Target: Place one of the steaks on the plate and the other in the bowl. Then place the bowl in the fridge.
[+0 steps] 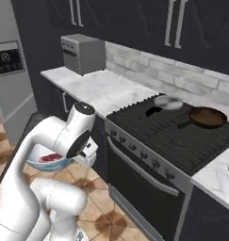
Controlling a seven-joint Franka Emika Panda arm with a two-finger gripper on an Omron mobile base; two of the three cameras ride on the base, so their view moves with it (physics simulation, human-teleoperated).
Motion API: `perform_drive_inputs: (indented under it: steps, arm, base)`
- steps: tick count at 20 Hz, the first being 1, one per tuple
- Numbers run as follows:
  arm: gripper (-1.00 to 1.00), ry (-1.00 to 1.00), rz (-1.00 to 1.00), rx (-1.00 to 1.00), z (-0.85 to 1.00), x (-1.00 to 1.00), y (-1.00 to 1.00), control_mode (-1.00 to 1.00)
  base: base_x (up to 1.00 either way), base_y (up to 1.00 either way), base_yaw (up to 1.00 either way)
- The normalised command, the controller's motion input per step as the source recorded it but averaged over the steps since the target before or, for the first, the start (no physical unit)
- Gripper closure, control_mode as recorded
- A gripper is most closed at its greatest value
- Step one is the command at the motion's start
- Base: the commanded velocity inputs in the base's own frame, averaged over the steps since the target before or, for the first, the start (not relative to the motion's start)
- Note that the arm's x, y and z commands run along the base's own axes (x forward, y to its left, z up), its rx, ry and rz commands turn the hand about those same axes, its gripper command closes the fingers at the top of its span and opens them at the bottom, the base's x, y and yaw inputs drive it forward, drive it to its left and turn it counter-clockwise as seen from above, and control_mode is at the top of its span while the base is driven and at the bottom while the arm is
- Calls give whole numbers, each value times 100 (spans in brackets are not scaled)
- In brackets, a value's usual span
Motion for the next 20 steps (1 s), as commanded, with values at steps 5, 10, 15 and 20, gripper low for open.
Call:
perform_drive_inputs:
  steps: [5,10,15,20]
  arm:
    - [100,0,0,0,0,0,0,100]
    - [100,0,0,0,0,0,0,100]
    - [100,0,0,0,0,0,0,100]
    - [100,0,0,0,0,0,0,100]
  base:
    - [1,48,77]
    - [26,28,74]
    - [45,45,48]
    - [93,80,-1]
